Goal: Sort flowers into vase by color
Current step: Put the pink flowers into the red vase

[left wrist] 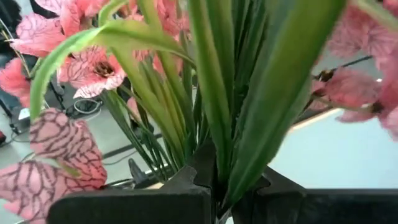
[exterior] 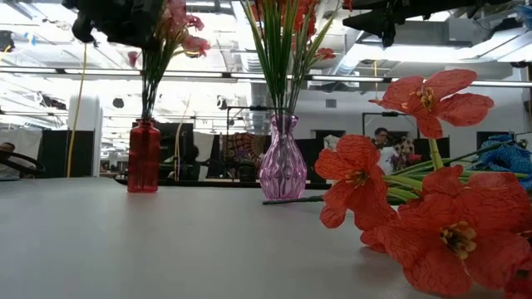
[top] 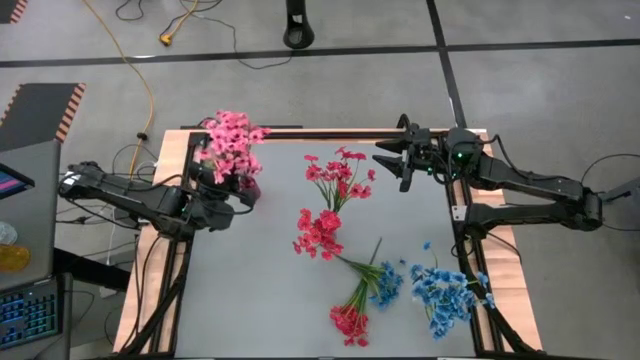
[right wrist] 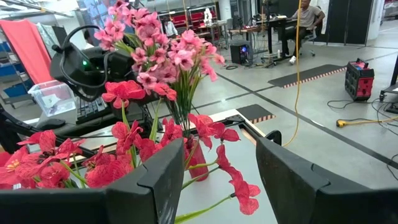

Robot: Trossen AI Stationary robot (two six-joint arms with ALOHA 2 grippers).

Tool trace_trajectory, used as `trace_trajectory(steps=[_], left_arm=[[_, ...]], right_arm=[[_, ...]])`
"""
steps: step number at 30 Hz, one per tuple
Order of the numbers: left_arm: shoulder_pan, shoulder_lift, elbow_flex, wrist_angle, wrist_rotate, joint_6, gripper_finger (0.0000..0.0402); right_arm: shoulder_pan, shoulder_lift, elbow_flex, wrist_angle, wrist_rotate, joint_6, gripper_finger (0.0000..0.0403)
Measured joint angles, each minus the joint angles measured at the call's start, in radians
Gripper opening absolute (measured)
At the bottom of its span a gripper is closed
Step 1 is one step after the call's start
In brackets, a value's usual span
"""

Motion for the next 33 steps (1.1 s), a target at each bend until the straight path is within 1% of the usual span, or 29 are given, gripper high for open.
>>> trace_trajectory(steps=[4, 12, 22, 27, 29, 33], left_arm=[[0.0, 0.0, 0.0, -0.032, 0.015, -0.043, 0.0006], [0.0, 0.0, 0.0, -0.034, 0.05, -0.046, 0.0006], [0.0, -0.002, 0.013, 0.021, 0.03, -0.041, 0.0006], [0.028, -0.002, 0.028, 0.023, 0.032, -0.049, 0.0006], [0.051, -0.003, 0.029, 0.023, 0.051, -0.047, 0.0006], [0.109, -0.003, 0.029, 0.021, 0.131, -0.047, 0.0006]], right_arm=[[0.0, 0.0, 0.0, 0.0, 0.0, 0.0, 0.0226], [0.0, 0.0, 0.0, 0.0, 0.0, 0.0, 0.0226], [0.0, 0.0, 0.0, 0.0, 0.0, 0.0, 0.0226], [0.0, 0.0, 0.0, 0.0, 0.0, 0.0, 0.0226], [0.0, 0.0, 0.0, 0.0, 0.0, 0.0, 0.0226], [0.0, 0.0, 0.0, 0.0, 0.0, 0.0, 0.0226]])
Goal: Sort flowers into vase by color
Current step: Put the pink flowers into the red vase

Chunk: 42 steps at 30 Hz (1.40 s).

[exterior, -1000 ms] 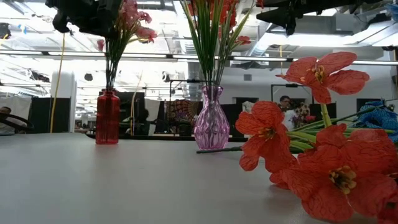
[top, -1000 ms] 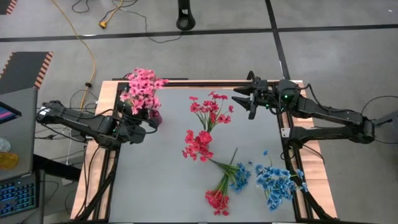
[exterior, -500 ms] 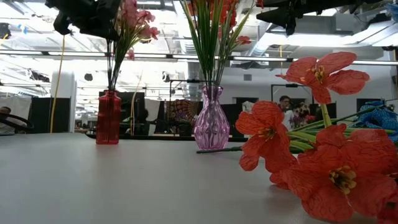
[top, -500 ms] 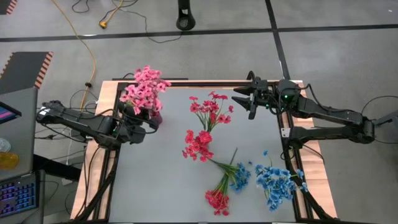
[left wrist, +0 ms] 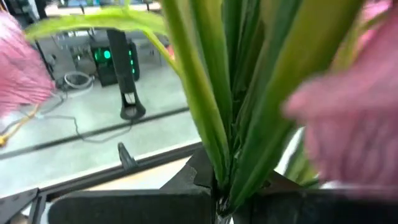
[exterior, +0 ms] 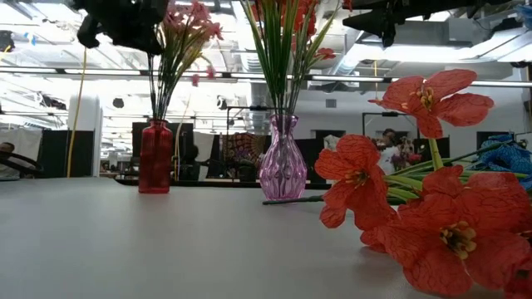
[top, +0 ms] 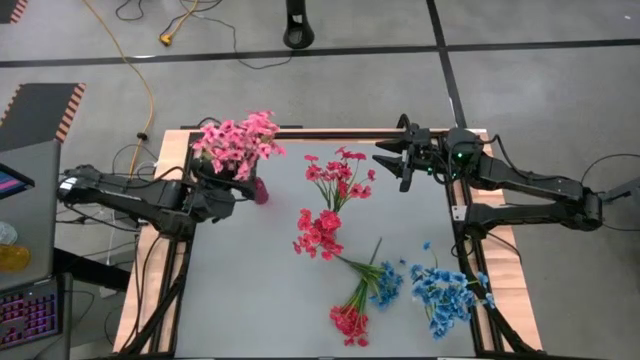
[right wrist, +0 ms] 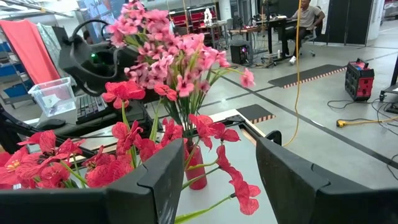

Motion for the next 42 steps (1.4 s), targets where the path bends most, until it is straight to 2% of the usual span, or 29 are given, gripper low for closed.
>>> trace_trajectory(steps=[9, 15, 20, 25, 31, 37, 42], left_arm=[[0.059, 0.0, 0.001, -0.008, 0.145, 0.023, 0.0006], [0.071, 0.004, 0.001, -0.068, 0.206, 0.006, 0.0006], [0.071, 0.004, 0.001, -0.076, 0.218, 0.038, 0.0011], [0.071, 0.004, 0.001, -0.079, 0.226, 0.053, 0.0045], [0.071, -0.003, 0.001, -0.079, 0.252, 0.087, 0.0111], [0.071, -0.039, 0.001, -0.079, 0.335, 0.181, 0.0162], [0.071, -0.099, 0.001, -0.079, 0.43, 0.23, 0.0178]], right_arm=[[0.0, 0.0, 0.0, 0.0, 0.0, 0.0, 0.0226], [0.0, 0.0, 0.0, 0.0, 0.0, 0.0, 0.0226], [0.0, 0.0, 0.0, 0.0, 0.0, 0.0, 0.0226], [0.0, 0.0, 0.0, 0.0, 0.0, 0.0, 0.0226], [0.0, 0.0, 0.0, 0.0, 0.0, 0.0, 0.0226], [0.0, 0.0, 0.0, 0.0, 0.0, 0.0, 0.0226], [0.0, 0.0, 0.0, 0.0, 0.0, 0.0, 0.0226]])
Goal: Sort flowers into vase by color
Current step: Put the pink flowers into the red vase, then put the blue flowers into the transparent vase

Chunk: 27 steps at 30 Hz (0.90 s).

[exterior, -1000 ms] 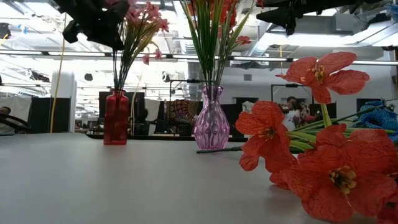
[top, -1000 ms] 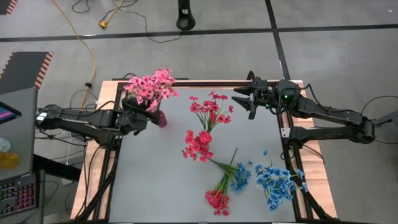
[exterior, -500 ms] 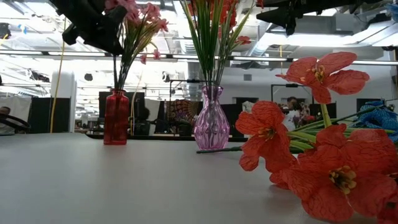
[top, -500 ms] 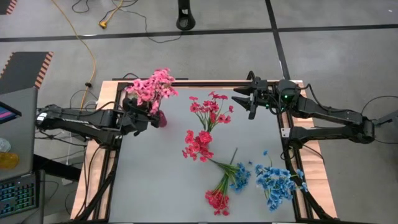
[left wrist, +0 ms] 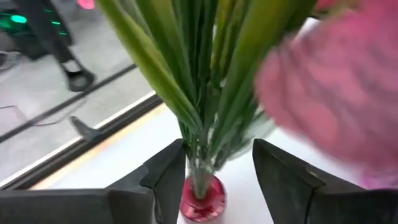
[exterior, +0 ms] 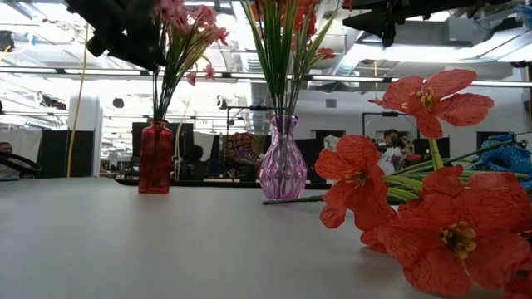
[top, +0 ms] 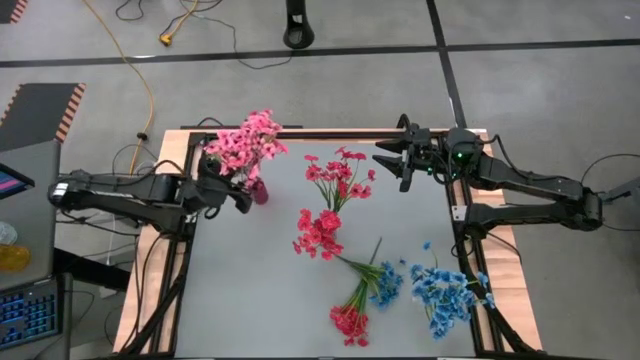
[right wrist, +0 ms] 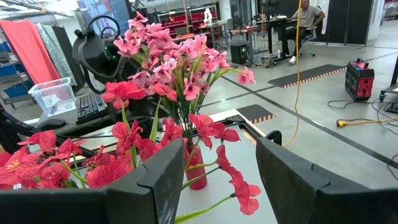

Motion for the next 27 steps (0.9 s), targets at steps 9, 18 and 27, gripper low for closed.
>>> trace_trajectory(steps=[9, 18, 27], left_arm=[[-0.001, -0.112, 0.0, -0.093, 0.148, 0.0, 0.0178], [-0.034, -0.184, 0.0, -0.161, 0.167, 0.013, 0.0178], [-0.174, -0.205, 0.0, -0.233, 0.15, -0.141, 0.0178]], right_arm=[[0.0, 0.0, 0.0, 0.0, 0.0, 0.0, 0.0226], [0.0, 0.0, 0.0, 0.0, 0.0, 0.0, 0.0226], [0.009, -0.06, 0.0, -0.063, -0.001, -0.039, 0.0226]])
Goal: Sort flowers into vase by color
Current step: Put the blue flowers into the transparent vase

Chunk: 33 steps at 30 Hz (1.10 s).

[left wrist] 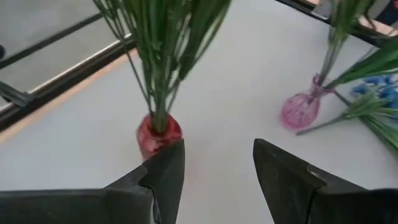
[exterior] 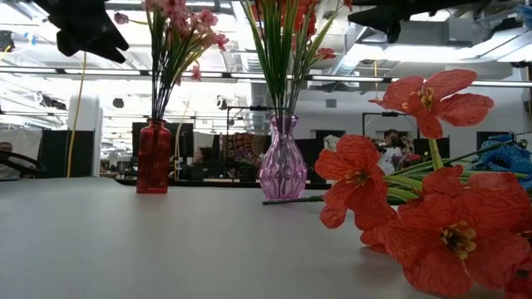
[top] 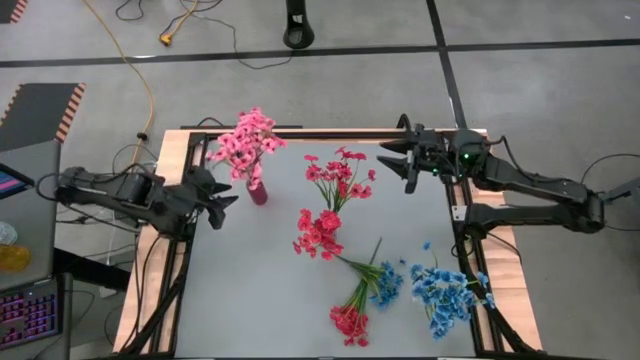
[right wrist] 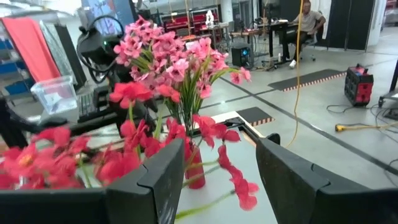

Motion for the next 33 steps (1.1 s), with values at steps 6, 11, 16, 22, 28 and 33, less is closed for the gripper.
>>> trace_trajectory(steps=[6, 11, 16, 22, 28, 33], left_arm=[[-0.142, 0.064, 0.0, 0.009, -0.144, -0.068, 0.0178], [-0.248, 0.172, 0.0, 0.073, -0.255, -0.085, 0.0178], [-0.321, 0.302, 0.0, 0.178, -0.311, -0.081, 0.0178], [-0.361, 0.446, 0.0, 0.367, -0.307, -0.017, 0.0178], [-0.375, 0.547, 0.0, 0.527, -0.3, 0.051, 0.0178], [-0.376, 0.592, -0.001, 0.581, -0.252, 0.04, 0.0178]], right_arm=[[0.067, -0.066, 0.0, -0.108, 0.0, -0.007, 0.0226], [0.176, -0.072, 0.0, -0.197, 0.001, -0.006, 0.0226], [0.301, -0.04, 0.0, -0.222, 0.049, 0.043, 0.0226], [0.415, 0.002, 0.0, -0.241, 0.112, 0.102, 0.0226], [0.485, 0.054, 0.0, -0.251, 0.112, 0.167, 0.0226], [0.512, 0.11, 0.0, -0.276, 0.112, 0.235, 0.0226]])
